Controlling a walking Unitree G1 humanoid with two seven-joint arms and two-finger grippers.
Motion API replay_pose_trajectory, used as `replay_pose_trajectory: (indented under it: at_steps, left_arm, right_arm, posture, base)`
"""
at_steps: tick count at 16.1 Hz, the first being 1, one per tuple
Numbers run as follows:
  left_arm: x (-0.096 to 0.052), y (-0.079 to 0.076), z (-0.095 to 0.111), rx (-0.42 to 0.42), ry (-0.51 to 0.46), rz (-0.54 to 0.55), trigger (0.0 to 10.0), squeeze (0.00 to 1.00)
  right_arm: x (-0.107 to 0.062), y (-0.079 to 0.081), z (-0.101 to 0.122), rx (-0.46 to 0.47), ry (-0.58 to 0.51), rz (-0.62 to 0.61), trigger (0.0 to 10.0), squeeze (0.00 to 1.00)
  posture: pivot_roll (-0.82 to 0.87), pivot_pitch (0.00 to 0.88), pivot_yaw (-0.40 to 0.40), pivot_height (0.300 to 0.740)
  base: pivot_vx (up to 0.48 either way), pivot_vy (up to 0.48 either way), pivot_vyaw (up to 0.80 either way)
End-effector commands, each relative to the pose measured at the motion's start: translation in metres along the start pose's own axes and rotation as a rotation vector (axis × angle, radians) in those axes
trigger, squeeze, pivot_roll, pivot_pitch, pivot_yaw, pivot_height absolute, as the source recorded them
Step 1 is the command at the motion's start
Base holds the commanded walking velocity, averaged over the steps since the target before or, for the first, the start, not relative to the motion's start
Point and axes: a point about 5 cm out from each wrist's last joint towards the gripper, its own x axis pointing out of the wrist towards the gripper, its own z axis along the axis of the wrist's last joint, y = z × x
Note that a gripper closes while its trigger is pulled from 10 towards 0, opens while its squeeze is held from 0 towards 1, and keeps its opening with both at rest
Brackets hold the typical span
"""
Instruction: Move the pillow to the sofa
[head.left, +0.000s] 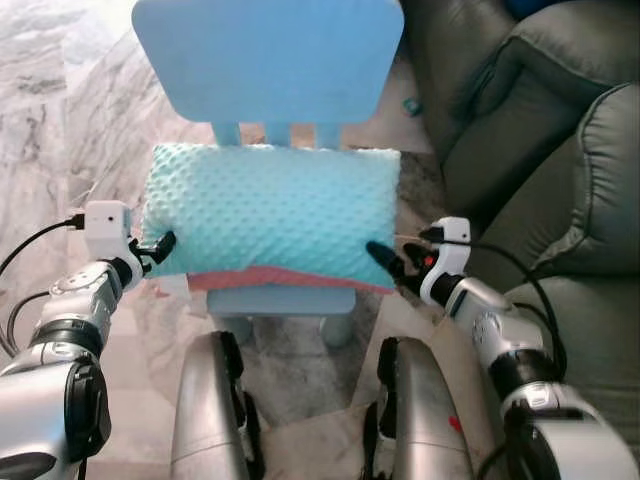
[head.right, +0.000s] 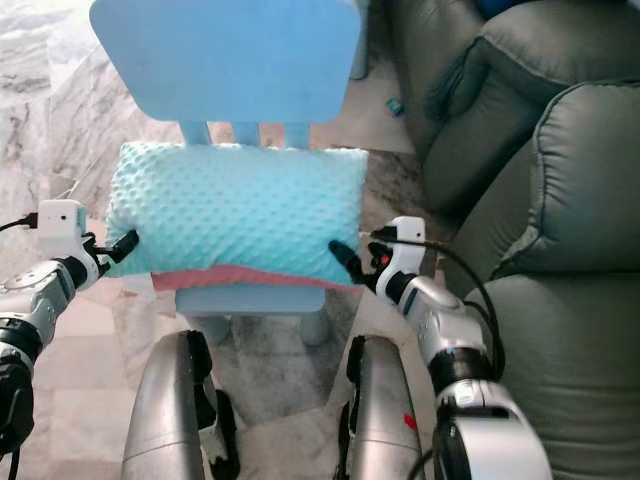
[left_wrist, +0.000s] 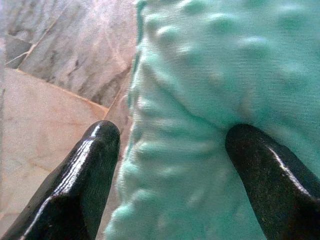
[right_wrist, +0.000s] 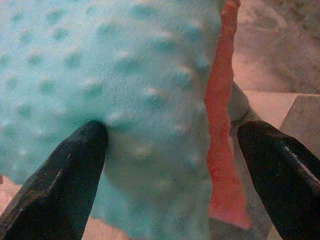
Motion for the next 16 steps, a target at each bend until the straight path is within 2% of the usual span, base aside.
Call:
replay_pose_trajectory:
  at_steps: [1,2,3,6,9,10,12,16]
  left_arm:
    - [-0.004,0.013,0.003,-0.004,-0.009,0.032,10.0,0.0]
    - [-0.004,0.013,0.007,0.0,-0.023,0.024,10.0,0.0]
    - [-0.005,0.014,0.011,0.014,-0.036,0.02,10.0,0.0]
    - [-0.007,0.024,0.024,0.001,-0.1,0.087,10.0,0.0]
    - [-0.006,0.022,0.015,0.011,-0.048,0.116,10.0,0.0]
    - [-0.004,0.017,0.009,0.024,-0.021,0.105,10.0,0.0]
    - [-0.002,0.01,0.006,0.025,-0.003,0.094,10.0,0.0]
    - [-0.001,0.008,0.0,0.0,0.016,0.096,10.0,0.0]
  right_arm:
    - [-0.001,-0.005,0.002,-0.031,-0.006,-0.016,10.0,0.0]
    - [0.0,-0.004,0.009,-0.041,-0.028,-0.005,10.0,0.0]
    - [0.0,-0.004,0.016,-0.093,-0.039,0.006,10.0,0.0]
    - [-0.003,-0.013,0.037,-0.168,-0.099,0.002,10.0,0.0]
    - [-0.009,-0.023,0.04,-0.21,-0.099,-0.048,10.0,0.0]
    - [-0.011,-0.026,0.038,-0.273,-0.083,-0.057,10.0,0.0]
    - [-0.013,-0.029,0.042,-0.255,-0.085,-0.035,10.0,0.0]
    - [-0.016,-0.03,0.04,-0.245,-0.07,0.02,10.0,0.0]
  posture:
    - [-0.03,0.378,0.005,0.542]
    - [-0.03,0.381,0.007,0.542]
    - [-0.03,0.384,0.008,0.542]
    - [-0.03,0.383,0.003,0.542]
    - [-0.04,0.384,0.0,0.542]
    - [-0.04,0.385,0.001,0.542]
    - [-0.06,0.389,0.001,0.542]
    - [-0.04,0.389,-0.008,0.542]
  base:
    - [0.0,0.0,0.0]
    - [0.0,0.0,0.0]
    - [0.0,0.0,0.0]
    - [0.0,0.0,0.0]
    - [0.0,0.0,0.0]
    - [0.0,0.0,0.0]
    - [0.0,0.0,0.0]
    - [0.0,0.0,0.0]
